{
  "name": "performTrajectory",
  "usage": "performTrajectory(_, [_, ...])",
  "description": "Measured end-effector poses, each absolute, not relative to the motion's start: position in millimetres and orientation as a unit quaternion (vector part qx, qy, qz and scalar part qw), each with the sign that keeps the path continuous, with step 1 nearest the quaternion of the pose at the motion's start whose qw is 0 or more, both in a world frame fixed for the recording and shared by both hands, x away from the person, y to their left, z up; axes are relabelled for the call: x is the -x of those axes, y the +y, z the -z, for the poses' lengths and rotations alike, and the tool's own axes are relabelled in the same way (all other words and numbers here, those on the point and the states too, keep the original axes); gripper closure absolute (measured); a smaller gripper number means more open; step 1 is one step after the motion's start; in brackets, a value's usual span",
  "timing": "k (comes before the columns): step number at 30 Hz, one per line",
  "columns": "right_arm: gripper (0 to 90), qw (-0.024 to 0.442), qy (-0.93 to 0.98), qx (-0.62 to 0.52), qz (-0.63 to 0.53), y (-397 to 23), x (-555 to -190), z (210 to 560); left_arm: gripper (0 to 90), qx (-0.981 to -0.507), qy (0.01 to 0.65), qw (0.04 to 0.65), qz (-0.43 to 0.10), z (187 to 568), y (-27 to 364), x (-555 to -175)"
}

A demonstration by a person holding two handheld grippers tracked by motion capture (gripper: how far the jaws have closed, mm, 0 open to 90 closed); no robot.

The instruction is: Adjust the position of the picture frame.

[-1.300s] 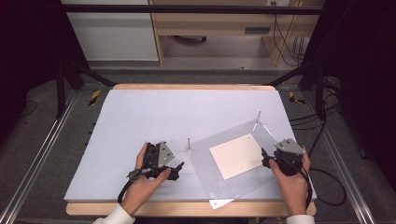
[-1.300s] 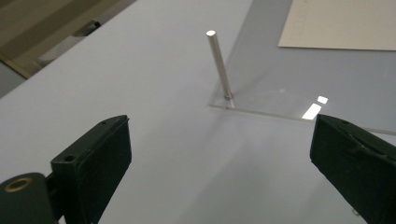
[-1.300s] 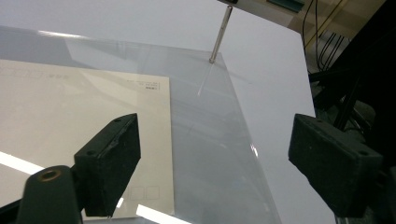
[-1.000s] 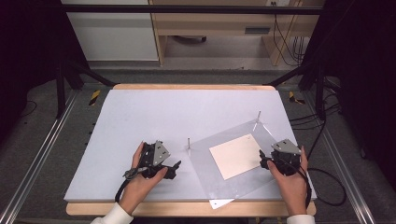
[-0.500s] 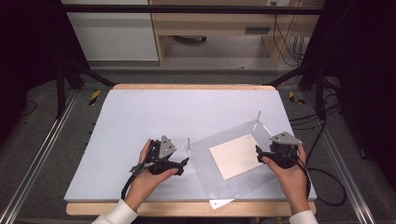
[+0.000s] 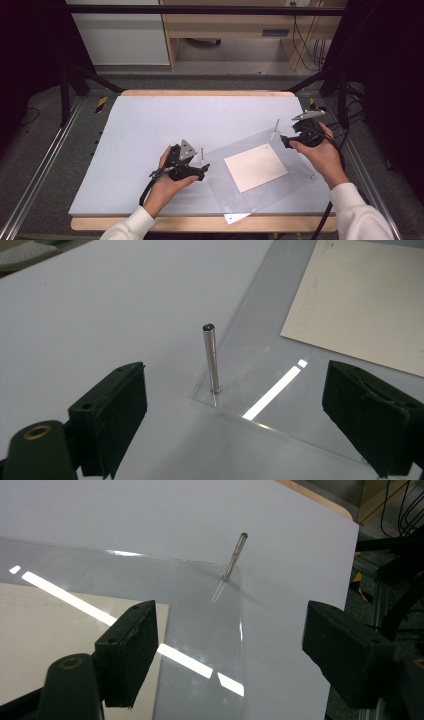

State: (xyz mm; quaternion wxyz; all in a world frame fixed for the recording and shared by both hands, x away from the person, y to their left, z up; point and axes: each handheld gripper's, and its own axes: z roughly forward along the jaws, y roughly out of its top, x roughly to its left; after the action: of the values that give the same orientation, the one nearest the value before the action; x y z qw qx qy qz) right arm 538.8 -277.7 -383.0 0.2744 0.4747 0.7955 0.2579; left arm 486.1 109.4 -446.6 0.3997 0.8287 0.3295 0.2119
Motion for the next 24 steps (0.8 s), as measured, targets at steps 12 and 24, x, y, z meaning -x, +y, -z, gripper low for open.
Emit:
performTrajectory(12, [40.3, 0.255, 0.797, -0.485, -0.253, -275.0, -578.6, 410.5, 11.7, -0.831, 0.333, 0.394, -0.210, 454.3, 106.5, -491.8])
performTrajectory(24, [47.0, 0.259, 0.783, -0.497, -0.269, -267.3, -580.8, 420.3, 12.3, -0.828, 0.337, 0.387, -0.224, 456.4, 109.9, -483.6])
